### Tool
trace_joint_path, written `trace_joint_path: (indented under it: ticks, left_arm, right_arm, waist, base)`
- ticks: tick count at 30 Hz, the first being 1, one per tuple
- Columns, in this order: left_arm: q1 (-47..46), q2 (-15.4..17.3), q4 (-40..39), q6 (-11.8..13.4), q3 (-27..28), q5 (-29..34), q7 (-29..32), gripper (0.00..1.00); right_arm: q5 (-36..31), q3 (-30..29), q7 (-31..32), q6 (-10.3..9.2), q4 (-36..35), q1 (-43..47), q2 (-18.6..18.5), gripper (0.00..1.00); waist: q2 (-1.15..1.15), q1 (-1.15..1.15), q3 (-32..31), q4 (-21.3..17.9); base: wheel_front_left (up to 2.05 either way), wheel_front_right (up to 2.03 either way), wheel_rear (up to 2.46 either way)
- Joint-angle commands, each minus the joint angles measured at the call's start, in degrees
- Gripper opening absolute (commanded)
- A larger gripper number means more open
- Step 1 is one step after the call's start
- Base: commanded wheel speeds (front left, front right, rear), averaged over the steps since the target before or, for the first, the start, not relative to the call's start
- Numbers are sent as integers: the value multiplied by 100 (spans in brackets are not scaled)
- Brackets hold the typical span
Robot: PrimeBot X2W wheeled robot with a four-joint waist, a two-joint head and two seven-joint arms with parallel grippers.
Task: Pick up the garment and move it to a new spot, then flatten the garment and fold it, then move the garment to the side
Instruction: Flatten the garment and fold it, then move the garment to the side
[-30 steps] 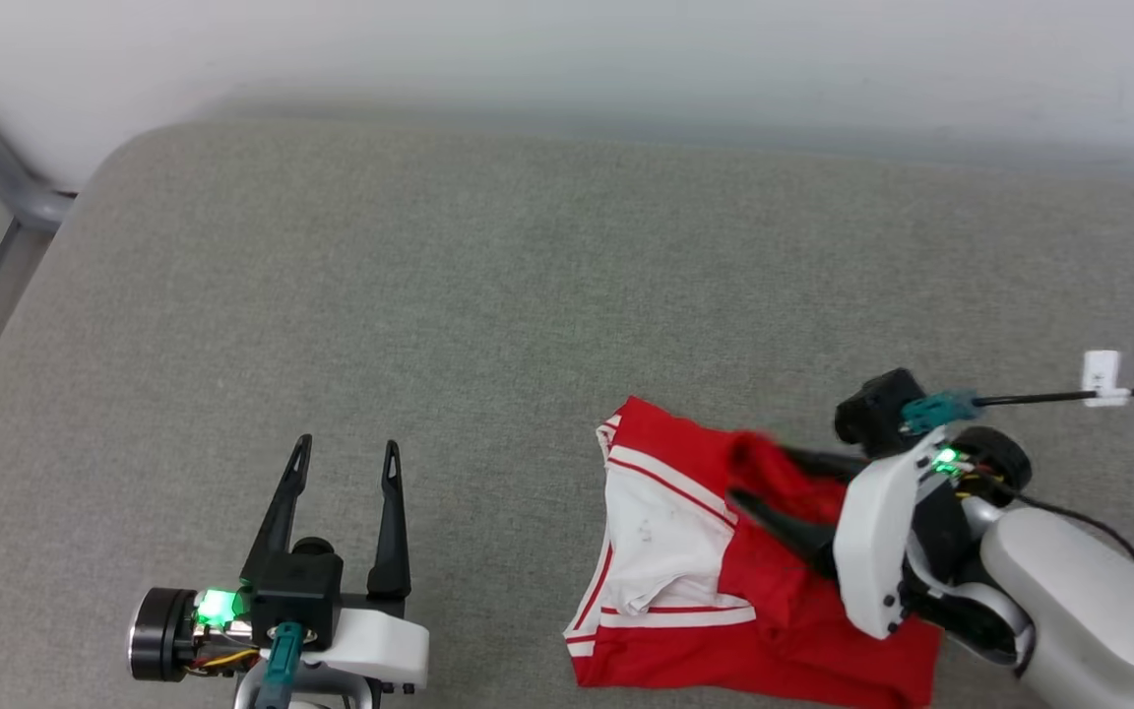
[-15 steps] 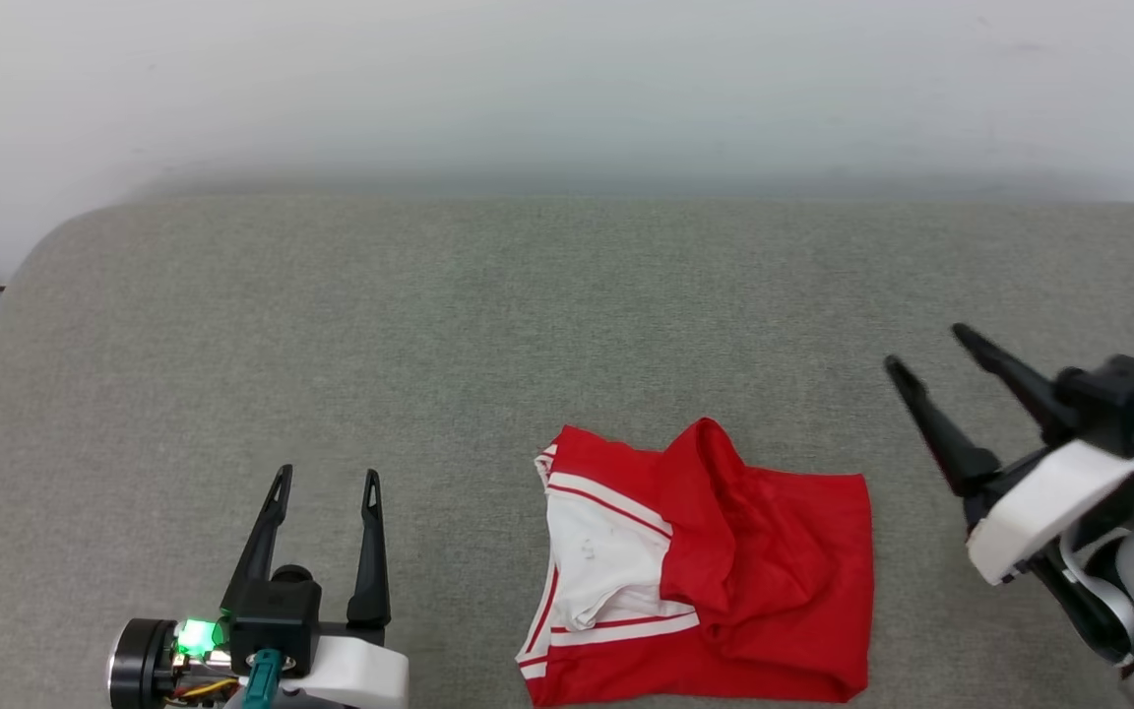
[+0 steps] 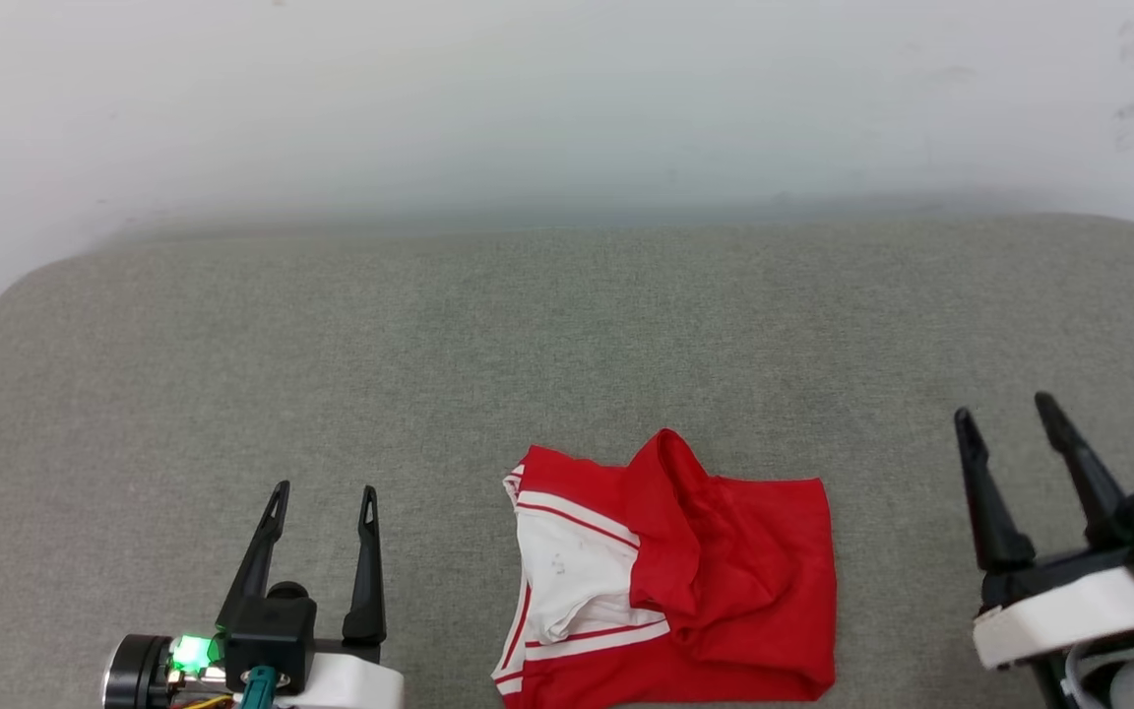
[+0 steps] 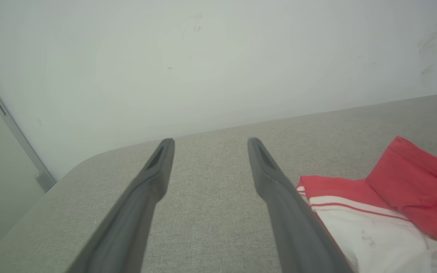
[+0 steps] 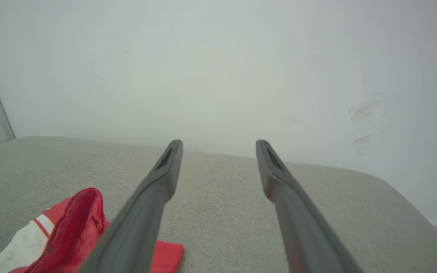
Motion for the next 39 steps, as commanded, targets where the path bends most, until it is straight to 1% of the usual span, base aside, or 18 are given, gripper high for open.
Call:
trace_joint_path:
  ticks: [1, 5, 8, 13, 18, 30, 35, 39]
  left_arm:
    - [72, 47, -20, -19, 38, 4, -13, 100]
    - [203, 77, -83, -37, 72, -27, -13, 100]
    - [289, 88, -121, -23, 107, -48, -13, 100]
    - [380, 77, -130, -26, 132, -39, -13, 100]
    - [470, 58, -133, -30, 169, -61, -13, 100]
    - [523, 11, -108, -40, 214, -39, -13, 100]
    - [466, -11, -94, -58, 210, -21, -13, 100]
    - [415, -36, -86, -71, 195, 0, -13, 100]
  right_arm:
    - [-63, -51, -23, -5, -110, 179, 135, 100]
    - [-184, -129, -30, -5, -292, 534, 407, 100]
    - [-68, -210, -32, -5, -376, 768, 630, 100]
    - [-49, -263, -34, -5, -476, 1078, 792, 100]
    - [-39, -317, -34, -5, -524, 1284, 873, 100]
    - [-125, -306, -34, -5, -477, 1313, 838, 100]
    - [-71, -409, -34, -5, -538, 1008, 677, 100]
    - [15, -537, -35, -5, -567, 627, 369, 100]
  waist:
    - [0, 0, -51, -39]
    - [0, 0, -130, -47]
    - [0, 0, -168, -48]
    - [0, 0, -208, -33]
    - [0, 0, -239, -6]
    - [0, 0, -283, 31]
    - [0, 0, -259, 57]
    - [0, 0, -224, 98]
  base:
    - [0, 0, 0]
    - [0, 0, 0]
    - [0, 0, 0]
    - [0, 0, 0]
    - [0, 0, 0]
    - [0, 0, 0]
    - [0, 0, 0]
    - [0, 0, 0]
